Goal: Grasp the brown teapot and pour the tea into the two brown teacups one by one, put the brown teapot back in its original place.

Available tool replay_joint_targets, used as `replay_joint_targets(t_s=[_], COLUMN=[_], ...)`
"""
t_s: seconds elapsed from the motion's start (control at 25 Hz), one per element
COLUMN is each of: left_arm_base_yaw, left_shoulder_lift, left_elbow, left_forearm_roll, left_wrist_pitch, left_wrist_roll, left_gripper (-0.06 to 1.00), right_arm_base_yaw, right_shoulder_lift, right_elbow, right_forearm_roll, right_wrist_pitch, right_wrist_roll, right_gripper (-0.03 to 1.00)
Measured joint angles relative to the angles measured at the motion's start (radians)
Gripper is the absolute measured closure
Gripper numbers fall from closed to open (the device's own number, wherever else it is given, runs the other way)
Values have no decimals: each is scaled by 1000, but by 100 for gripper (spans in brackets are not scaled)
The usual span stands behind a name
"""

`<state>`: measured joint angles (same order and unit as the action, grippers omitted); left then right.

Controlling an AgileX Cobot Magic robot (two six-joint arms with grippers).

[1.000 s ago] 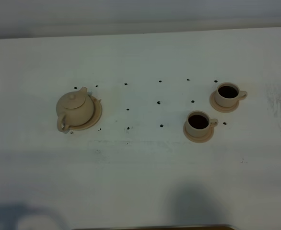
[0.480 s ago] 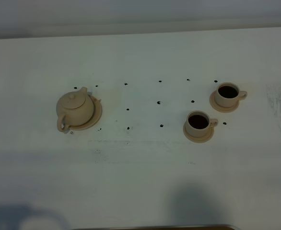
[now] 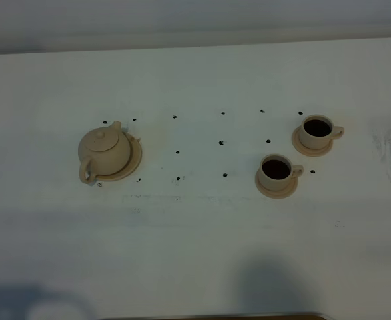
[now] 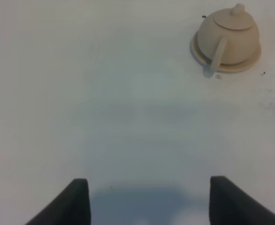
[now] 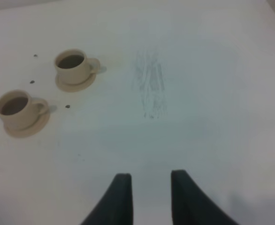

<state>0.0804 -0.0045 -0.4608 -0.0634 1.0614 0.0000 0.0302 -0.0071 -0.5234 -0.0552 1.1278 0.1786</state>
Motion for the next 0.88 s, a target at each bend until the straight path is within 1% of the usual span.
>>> replay_joint_targets(t_s=[0.6, 0.76, 0.88], left_arm_base_yaw=[0, 0, 0], left_shoulder_lift=[0, 0, 0], left_elbow=[0, 0, 0], left_forearm_roll=[0, 0, 0], left_wrist_pitch=[0, 0, 0], left_wrist_roll=[0, 0, 0], left_gripper=[42, 42, 42], right_arm_base_yaw=[0, 0, 0], right_shoulder_lift=[0, 0, 0], right_elbow=[0, 0, 0], right_forearm_roll=[-4, 0, 4], right_wrist_pitch=[0, 0, 0], right_wrist_roll=[-2, -54, -72], right_gripper=[75, 75, 75])
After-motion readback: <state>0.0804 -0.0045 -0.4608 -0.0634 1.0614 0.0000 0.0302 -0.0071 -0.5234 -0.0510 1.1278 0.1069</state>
